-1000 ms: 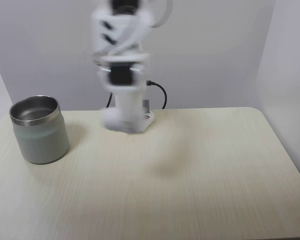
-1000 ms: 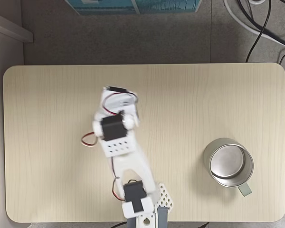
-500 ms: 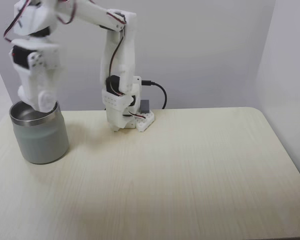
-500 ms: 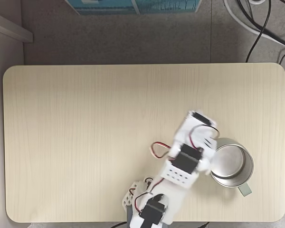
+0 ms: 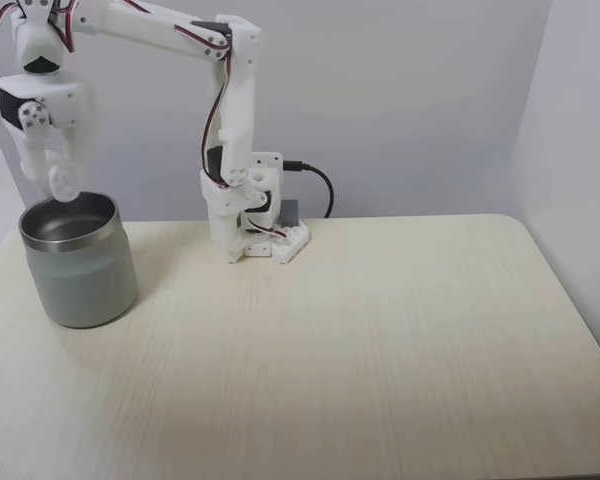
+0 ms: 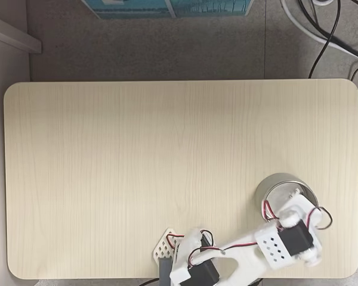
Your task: Grasp a dressing and put it in the cup.
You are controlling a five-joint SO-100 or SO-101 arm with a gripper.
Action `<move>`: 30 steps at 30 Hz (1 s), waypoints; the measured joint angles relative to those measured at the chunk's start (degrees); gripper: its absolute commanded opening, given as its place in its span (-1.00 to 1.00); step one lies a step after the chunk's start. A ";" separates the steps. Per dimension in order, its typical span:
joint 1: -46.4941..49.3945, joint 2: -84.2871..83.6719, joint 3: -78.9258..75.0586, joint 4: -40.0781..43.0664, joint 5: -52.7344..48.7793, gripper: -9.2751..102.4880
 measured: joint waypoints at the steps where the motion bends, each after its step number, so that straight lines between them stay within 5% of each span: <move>1: 0.26 0.26 0.00 0.00 0.09 -0.63; 6: 2.11 0.35 0.53 0.00 3.87 -0.29; 30: 1.32 0.35 1.05 0.09 6.33 -0.29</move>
